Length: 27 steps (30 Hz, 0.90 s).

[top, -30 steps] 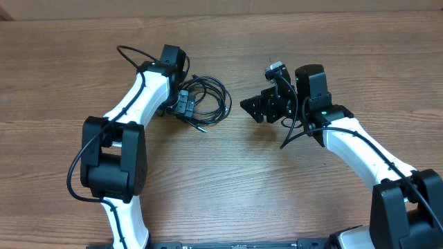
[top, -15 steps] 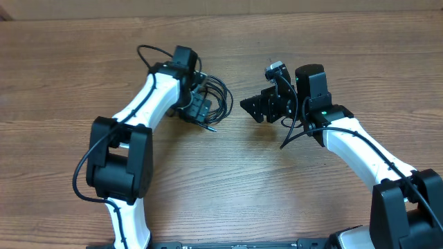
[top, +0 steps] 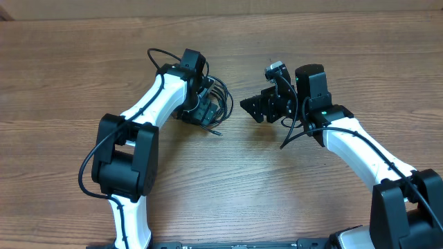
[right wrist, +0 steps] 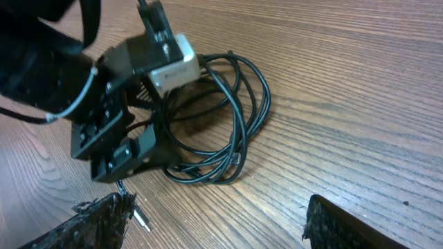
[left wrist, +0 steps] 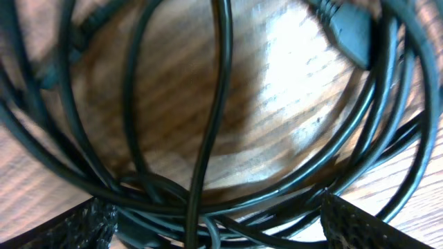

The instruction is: Untangle cables

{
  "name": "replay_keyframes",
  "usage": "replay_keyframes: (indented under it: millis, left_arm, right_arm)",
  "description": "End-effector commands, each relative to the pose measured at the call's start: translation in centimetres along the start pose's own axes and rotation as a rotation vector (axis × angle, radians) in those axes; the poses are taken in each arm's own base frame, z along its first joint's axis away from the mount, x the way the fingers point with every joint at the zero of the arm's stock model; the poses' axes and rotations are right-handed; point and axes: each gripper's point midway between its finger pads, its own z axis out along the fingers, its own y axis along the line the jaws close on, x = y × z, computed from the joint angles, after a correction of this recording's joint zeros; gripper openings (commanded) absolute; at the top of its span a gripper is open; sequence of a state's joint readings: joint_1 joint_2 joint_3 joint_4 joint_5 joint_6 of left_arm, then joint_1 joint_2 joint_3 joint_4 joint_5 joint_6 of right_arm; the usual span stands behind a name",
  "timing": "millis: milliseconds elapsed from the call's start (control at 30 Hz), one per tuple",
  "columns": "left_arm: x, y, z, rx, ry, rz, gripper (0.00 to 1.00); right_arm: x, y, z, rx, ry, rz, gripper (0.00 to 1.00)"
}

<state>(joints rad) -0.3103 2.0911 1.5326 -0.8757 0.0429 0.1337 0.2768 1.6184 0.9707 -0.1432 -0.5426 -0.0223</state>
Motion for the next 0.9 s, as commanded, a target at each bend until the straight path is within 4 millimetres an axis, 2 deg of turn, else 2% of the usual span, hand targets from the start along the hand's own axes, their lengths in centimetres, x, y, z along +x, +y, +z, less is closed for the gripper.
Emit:
replay_keyframes:
  millis: [0,133,267,433,500,700,867]
  left_arm:
    - [-3.7,0.3,-4.8,0.007,-0.152,-0.017,0.97]
    - [-5.4,0.4,-8.4,-0.006,-0.246,-0.011,1.0]
    - [-6.2,0.6,-11.8,-0.026,-0.327,-0.011,1.0]
    - [-5.4,3.6,-14.7,-0.134,-0.365,-0.103,1.0]
    - [-4.3,4.7,-15.0,-0.155,-0.339,-0.128,1.0]
    - [0.6,7.2,-13.4,-0.173,-0.147,-0.196,1.0]
    - [2.7,7.6,-12.4,-0.158,-0.07,-0.193,0.96]
  right_arm:
    - [-1.3,0.7,-0.6,-0.006,-0.035,-0.025,0.81]
    - [-1.3,0.7,-0.6,-0.006,-0.035,-0.025,0.81]
    - [-1.3,0.7,-0.6,-0.006,-0.035,-0.026,0.81]
    - [-1.3,0.7,-0.6,-0.006,-0.035,-0.025,0.81]
    - [-1.3,0.7,-0.6,-0.006,-0.035,-0.025,0.81]
    - [-1.3,0.7,-0.6,-0.005,-0.035,-0.026,0.81]
    - [-1.3,0.7,-0.6,-0.006,-0.035,-0.025,0.81]
